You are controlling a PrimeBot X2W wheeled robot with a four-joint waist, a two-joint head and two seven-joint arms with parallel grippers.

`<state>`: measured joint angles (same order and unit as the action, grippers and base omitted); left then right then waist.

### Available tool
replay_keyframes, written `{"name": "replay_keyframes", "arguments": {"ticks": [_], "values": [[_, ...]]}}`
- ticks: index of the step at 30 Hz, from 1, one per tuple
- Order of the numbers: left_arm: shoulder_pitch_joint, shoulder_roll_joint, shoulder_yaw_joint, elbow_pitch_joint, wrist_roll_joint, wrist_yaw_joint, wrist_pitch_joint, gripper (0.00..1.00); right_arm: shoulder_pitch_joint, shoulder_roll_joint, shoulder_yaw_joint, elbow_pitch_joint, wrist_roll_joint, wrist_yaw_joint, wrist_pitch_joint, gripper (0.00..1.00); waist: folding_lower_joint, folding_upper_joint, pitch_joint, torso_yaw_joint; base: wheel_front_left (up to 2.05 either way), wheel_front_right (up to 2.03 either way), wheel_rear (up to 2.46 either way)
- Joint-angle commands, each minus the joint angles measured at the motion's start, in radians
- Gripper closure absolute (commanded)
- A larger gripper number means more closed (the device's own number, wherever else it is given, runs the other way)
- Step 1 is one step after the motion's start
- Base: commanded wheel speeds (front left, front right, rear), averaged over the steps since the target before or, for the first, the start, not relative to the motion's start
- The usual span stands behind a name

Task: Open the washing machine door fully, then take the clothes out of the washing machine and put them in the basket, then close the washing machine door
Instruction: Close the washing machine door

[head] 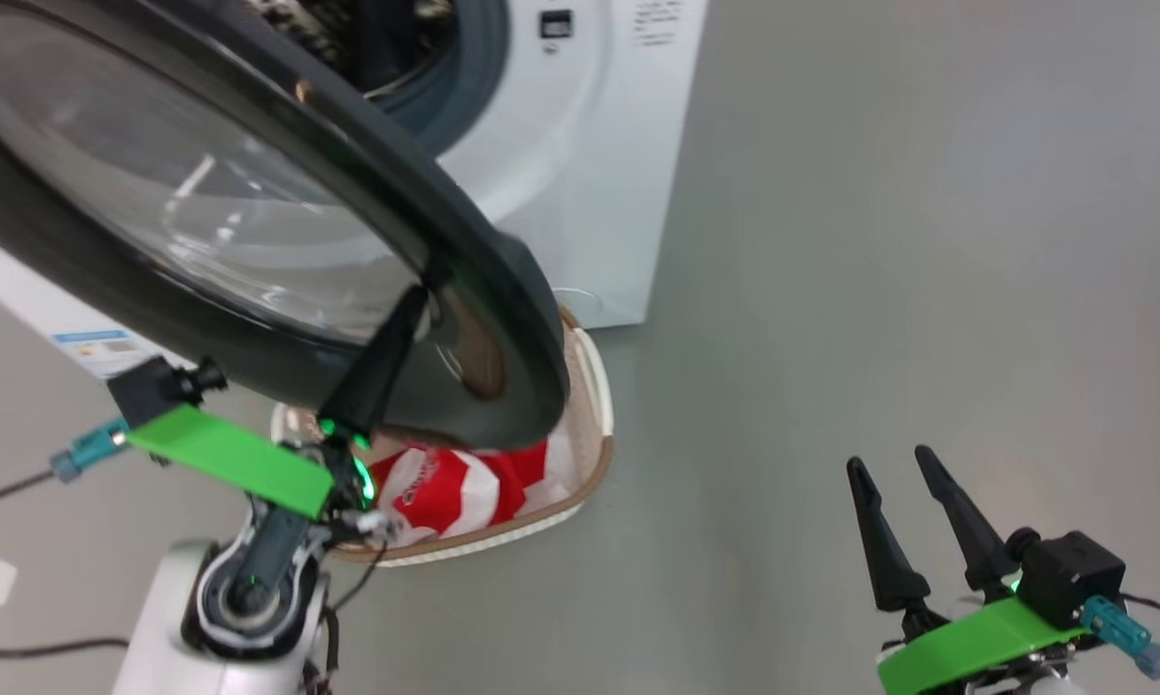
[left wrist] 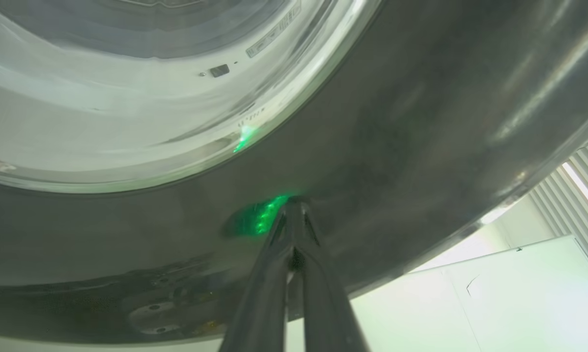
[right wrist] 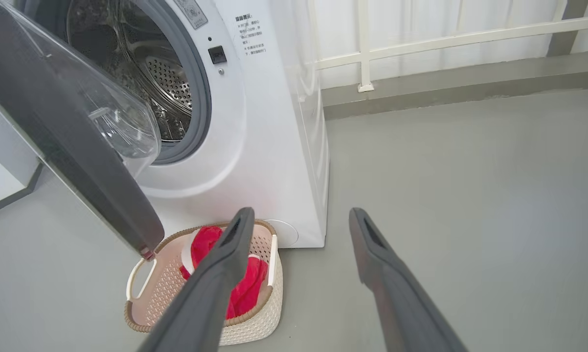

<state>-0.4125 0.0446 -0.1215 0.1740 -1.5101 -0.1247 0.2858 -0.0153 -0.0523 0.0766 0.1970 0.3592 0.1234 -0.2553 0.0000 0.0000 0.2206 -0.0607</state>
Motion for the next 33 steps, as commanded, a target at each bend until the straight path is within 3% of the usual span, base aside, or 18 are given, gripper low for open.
{"name": "replay_keyframes", "arguments": {"ticks": [1,19,33], "values": [[-0.054,0.006,0.023,-0.010,0.013,-0.006,-0.021,1.00,-0.039,-0.001,0.019,-0.025,-0.004,0.007,-0.006,0.00,0.0000,0.0000,0.030,-0.042,0.00,0.00,0.00],[-0.328,0.093,-0.007,0.177,0.047,-0.006,-0.227,1.00,-0.070,0.002,0.024,-0.029,0.048,0.007,-0.006,0.00,0.0000,0.0000,0.089,-0.172,0.00,0.00,0.00],[-0.312,0.128,-0.065,0.200,0.004,-0.006,-0.281,1.00,-0.067,0.002,0.013,-0.026,0.042,0.007,-0.006,0.00,0.0000,0.0000,0.068,-0.146,0.00,0.00,0.00]]}}
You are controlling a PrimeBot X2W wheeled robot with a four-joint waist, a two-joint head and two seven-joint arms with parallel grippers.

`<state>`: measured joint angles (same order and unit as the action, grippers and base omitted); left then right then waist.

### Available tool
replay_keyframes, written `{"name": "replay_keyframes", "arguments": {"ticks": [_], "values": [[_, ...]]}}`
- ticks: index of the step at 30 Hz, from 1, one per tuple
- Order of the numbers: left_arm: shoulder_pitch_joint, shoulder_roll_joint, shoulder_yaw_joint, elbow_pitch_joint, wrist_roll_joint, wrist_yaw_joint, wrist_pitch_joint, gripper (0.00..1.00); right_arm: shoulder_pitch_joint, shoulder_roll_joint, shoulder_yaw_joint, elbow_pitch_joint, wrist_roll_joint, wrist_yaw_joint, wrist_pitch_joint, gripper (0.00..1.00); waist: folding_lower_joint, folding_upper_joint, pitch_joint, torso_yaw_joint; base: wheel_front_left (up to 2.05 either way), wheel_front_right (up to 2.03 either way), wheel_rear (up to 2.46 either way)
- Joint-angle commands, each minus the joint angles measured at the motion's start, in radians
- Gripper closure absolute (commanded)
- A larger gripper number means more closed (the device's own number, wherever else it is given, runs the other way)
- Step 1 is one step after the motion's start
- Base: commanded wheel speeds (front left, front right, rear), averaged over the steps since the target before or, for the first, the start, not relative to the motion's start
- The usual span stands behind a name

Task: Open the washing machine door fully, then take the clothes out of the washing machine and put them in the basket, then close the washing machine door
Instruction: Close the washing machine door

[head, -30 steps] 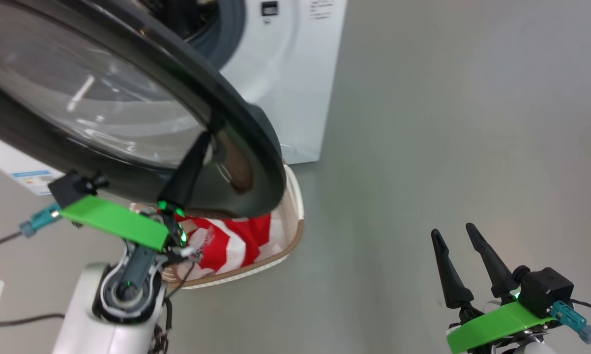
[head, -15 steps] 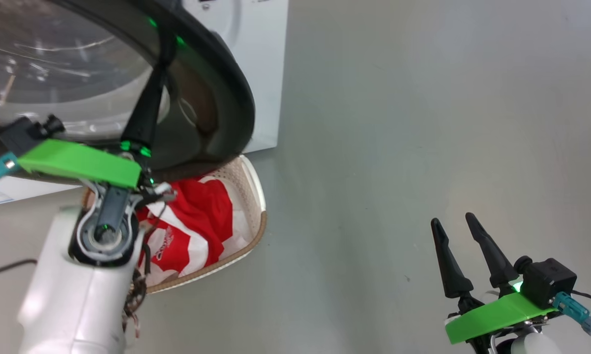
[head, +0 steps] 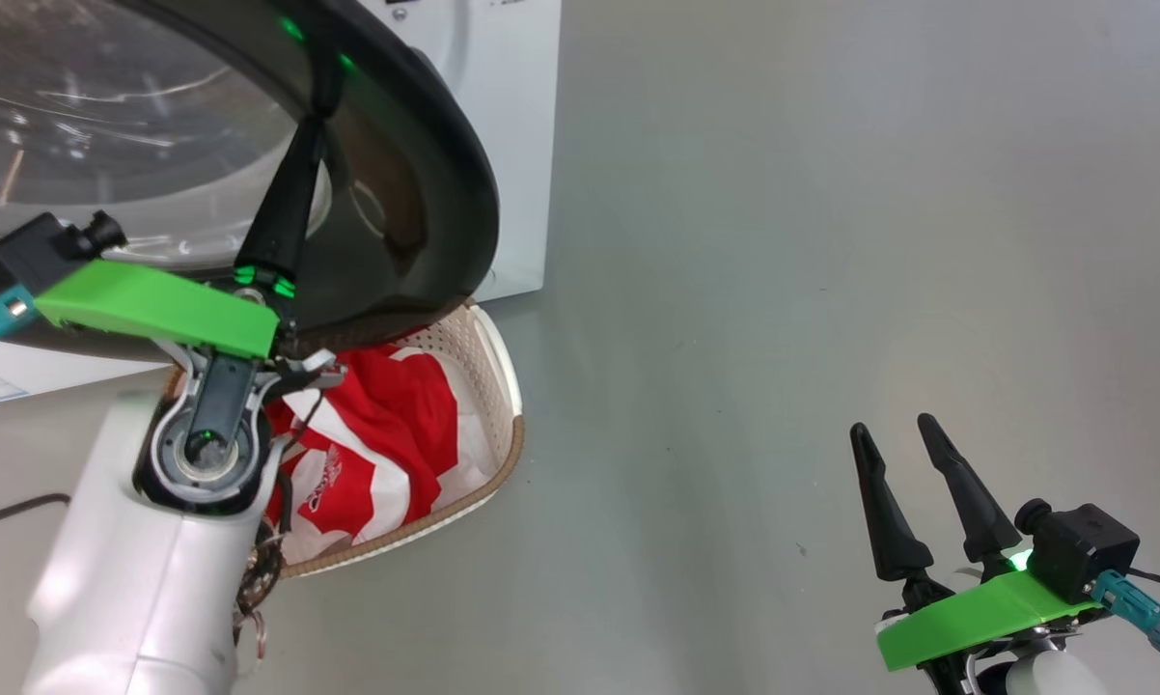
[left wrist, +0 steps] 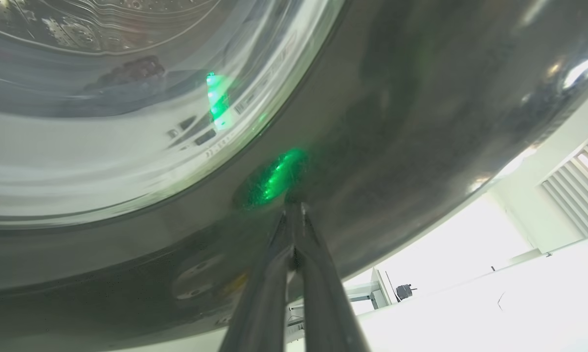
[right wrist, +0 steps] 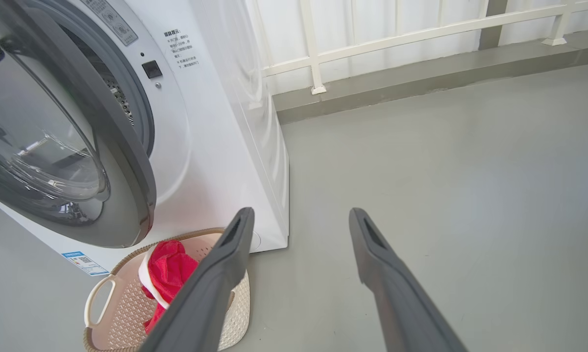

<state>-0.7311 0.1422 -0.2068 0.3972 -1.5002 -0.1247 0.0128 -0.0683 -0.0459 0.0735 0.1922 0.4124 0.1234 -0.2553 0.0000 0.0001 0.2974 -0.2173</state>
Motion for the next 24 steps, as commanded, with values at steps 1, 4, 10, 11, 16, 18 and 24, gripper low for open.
{"name": "replay_keyframes", "arguments": {"ticks": [1,4,10,11,16,18,24], "values": [[0.007,0.030,0.020,-0.023,-0.006,-0.006,-0.008,1.00,-0.014,-0.004,0.016,-0.021,-0.011,0.007,-0.006,0.00,0.0000,-0.0001,-0.009,0.011,0.00,0.00,0.00],[0.034,0.031,0.009,-0.029,-0.015,-0.006,-0.020,1.00,-0.009,-0.004,0.013,-0.020,-0.018,0.007,-0.006,0.00,0.0000,-0.0001,-0.019,0.028,0.00,0.00,0.00],[0.106,0.030,-0.006,-0.045,-0.034,-0.006,-0.045,0.95,0.002,-0.004,0.007,-0.018,-0.036,0.007,-0.006,0.00,0.0000,-0.0001,-0.043,0.064,0.00,0.00,0.00],[0.120,0.031,-0.008,-0.047,-0.036,-0.006,-0.049,0.80,0.003,-0.004,0.006,-0.018,-0.039,0.007,-0.006,0.00,0.0000,-0.0001,-0.047,0.070,0.00,0.00,0.00],[0.188,0.035,-0.024,-0.056,-0.035,-0.006,-0.075,0.45,0.017,-0.004,0.001,-0.017,-0.051,0.007,-0.006,0.00,0.0000,-0.0001,-0.066,0.104,0.00,0.00,0.00],[0.215,0.041,-0.033,-0.058,-0.030,-0.006,-0.086,0.14,0.022,-0.004,0.000,-0.017,-0.056,0.007,-0.006,0.00,0.0000,-0.0001,-0.071,0.117,0.00,0.00,0.00],[0.288,0.054,-0.058,-0.063,-0.021,-0.006,-0.130,0.00,0.039,-0.007,-0.007,-0.015,-0.067,0.007,-0.006,0.00,0.0000,-0.0001,-0.089,0.152,0.00,0.00,0.00]]}}
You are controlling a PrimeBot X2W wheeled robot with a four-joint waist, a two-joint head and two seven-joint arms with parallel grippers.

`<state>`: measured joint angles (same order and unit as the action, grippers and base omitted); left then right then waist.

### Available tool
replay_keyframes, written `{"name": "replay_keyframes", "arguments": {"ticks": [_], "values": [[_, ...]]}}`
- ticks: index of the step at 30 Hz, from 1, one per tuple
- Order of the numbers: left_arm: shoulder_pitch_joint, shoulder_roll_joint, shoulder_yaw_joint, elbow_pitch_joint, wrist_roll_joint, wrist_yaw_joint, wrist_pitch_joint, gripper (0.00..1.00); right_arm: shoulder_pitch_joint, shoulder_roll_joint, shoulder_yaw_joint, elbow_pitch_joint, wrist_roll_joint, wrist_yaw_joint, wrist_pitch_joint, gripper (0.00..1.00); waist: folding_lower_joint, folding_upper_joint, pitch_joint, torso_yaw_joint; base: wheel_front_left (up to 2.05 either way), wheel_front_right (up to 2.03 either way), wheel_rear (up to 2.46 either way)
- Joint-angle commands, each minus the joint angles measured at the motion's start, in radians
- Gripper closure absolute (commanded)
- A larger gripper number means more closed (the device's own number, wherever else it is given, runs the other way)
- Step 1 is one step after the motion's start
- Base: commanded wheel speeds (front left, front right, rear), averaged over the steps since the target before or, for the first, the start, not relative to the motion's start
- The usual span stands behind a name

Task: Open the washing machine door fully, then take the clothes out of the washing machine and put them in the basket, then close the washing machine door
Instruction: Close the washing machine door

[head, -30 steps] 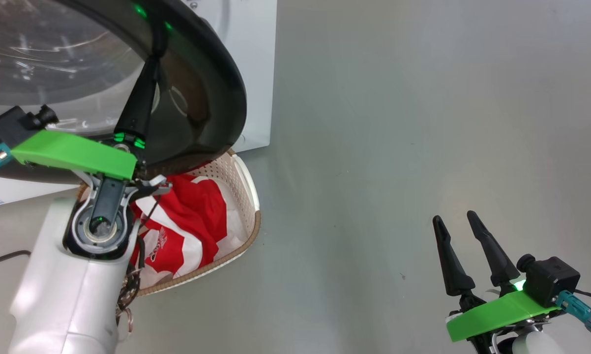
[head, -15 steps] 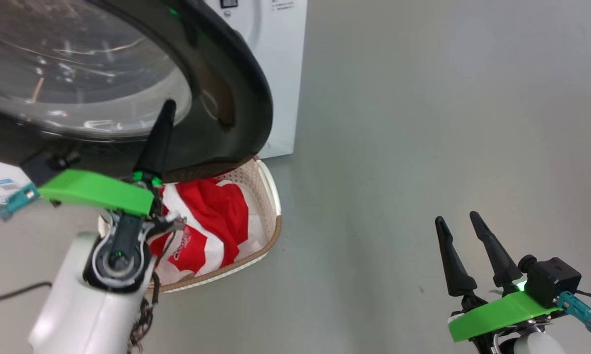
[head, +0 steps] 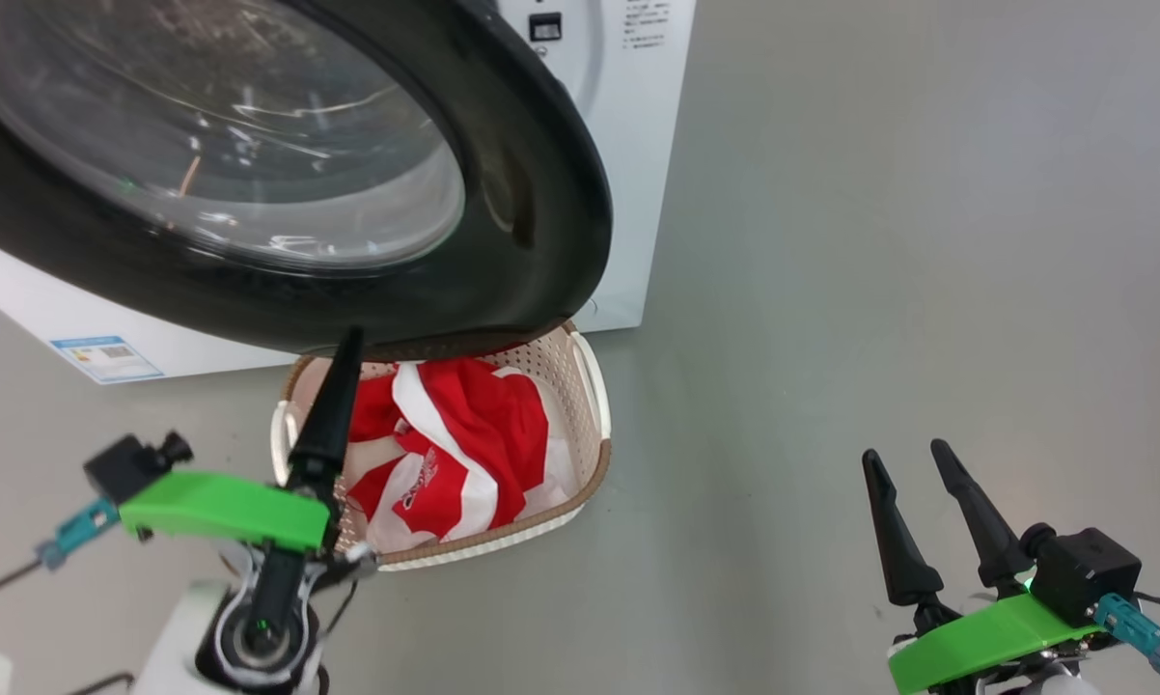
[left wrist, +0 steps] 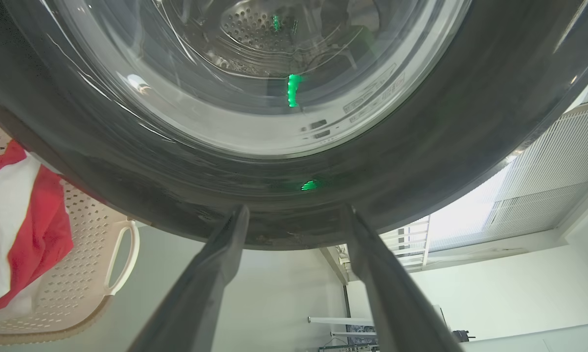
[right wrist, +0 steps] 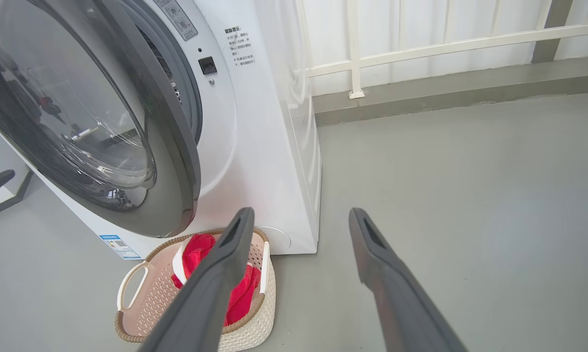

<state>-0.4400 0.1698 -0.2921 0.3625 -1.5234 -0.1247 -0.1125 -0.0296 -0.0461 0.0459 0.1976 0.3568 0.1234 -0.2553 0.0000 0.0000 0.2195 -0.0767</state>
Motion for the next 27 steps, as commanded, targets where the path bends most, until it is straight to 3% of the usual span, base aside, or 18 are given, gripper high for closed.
{"name": "replay_keyframes", "arguments": {"ticks": [1,19,27], "values": [[0.011,0.030,0.023,-0.029,0.004,-0.006,-0.013,0.00,0.003,-0.008,0.020,-0.020,-0.012,0.007,-0.006,0.00,0.0000,0.0000,-0.016,0.016,0.00,0.00,0.00],[0.221,0.109,-0.089,-0.016,0.089,-0.006,-0.142,0.00,0.074,-0.028,0.009,-0.018,-0.017,0.007,-0.006,0.00,0.0000,0.0000,-0.079,0.069,0.00,0.00,0.00],[0.276,0.105,-0.013,-0.025,0.155,-0.006,-0.149,0.00,0.088,-0.036,-0.004,-0.021,-0.017,0.007,-0.006,0.00,0.0000,0.0000,-0.079,0.077,0.00,0.00,0.00]]}}
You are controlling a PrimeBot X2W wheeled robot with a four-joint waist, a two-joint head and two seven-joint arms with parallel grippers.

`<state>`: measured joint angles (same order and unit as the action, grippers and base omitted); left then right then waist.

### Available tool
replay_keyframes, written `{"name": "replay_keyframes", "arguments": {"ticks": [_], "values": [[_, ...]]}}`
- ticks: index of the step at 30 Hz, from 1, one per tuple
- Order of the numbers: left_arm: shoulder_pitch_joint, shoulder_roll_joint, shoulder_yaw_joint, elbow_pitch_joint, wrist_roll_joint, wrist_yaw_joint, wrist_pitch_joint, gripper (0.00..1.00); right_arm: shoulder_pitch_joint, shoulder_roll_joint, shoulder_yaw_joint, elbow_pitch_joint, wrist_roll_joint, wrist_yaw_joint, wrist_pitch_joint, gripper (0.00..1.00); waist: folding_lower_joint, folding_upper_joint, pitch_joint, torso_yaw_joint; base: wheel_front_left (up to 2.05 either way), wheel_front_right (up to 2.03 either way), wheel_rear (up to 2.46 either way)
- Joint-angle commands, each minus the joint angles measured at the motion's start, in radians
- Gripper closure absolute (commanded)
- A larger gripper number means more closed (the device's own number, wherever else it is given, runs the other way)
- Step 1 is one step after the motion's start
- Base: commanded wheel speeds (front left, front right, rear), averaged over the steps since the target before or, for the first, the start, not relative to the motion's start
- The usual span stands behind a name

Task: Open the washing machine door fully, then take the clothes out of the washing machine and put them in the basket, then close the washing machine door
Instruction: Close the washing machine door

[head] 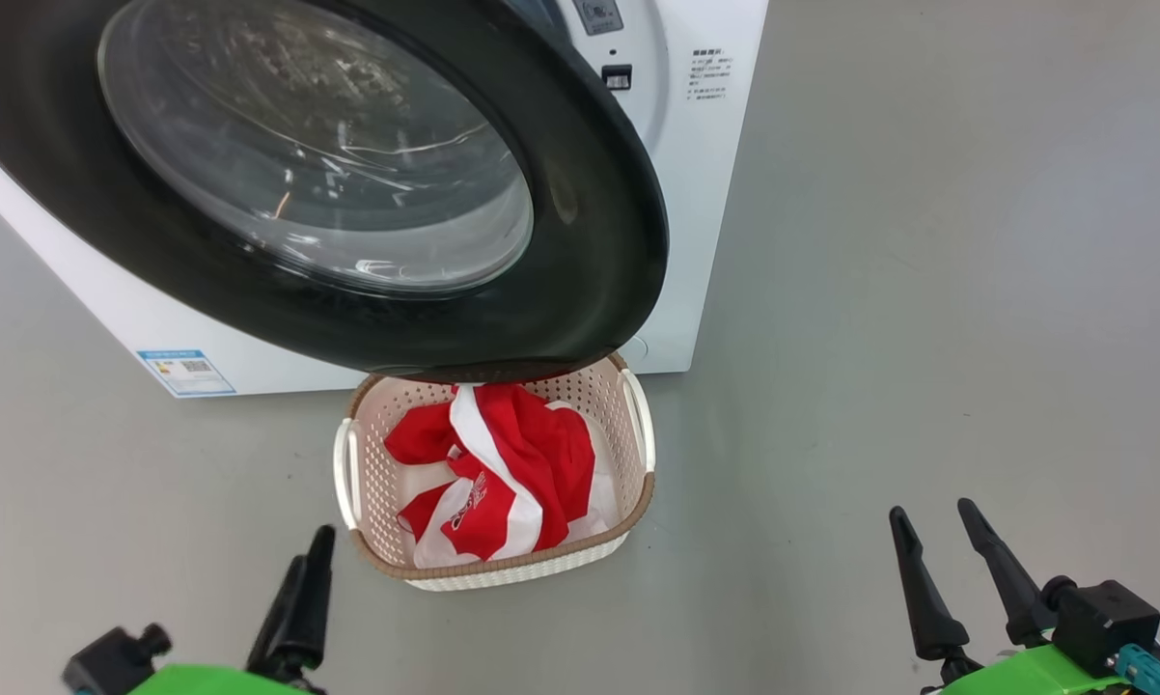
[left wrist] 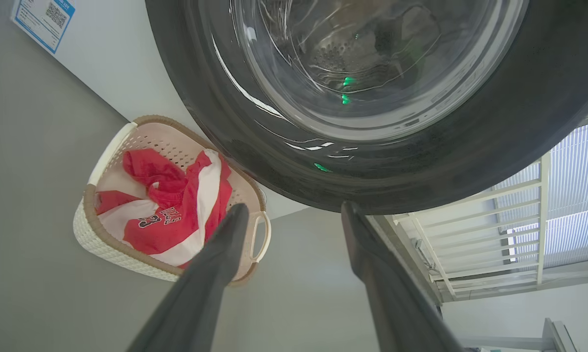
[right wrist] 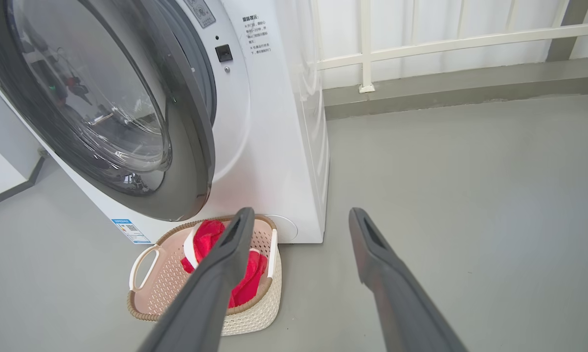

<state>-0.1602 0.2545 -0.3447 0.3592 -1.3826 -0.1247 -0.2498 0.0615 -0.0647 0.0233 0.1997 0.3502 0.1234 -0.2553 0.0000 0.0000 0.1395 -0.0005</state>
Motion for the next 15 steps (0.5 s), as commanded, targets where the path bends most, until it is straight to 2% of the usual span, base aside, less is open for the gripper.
{"name": "replay_keyframes", "arguments": {"ticks": [1,10,15], "values": [[0.007,0.017,0.054,-0.020,0.038,-0.006,-0.012,0.00,-0.002,-0.017,0.016,-0.024,-0.011,0.007,-0.006,0.00,0.0000,0.0000,0.000,0.001,0.00,0.00,0.00],[0.067,-0.018,0.175,-0.041,0.326,-0.006,-0.012,0.00,0.012,-0.015,-0.003,-0.027,-0.013,0.007,-0.006,0.00,0.0000,0.0000,0.002,0.010,0.00,0.00,0.00],[0.091,-0.056,0.268,-0.050,0.551,-0.006,-0.012,0.00,0.017,-0.016,-0.006,-0.026,-0.015,0.007,-0.006,0.00,0.0000,0.0000,-0.003,0.012,0.00,0.00,0.00]]}}
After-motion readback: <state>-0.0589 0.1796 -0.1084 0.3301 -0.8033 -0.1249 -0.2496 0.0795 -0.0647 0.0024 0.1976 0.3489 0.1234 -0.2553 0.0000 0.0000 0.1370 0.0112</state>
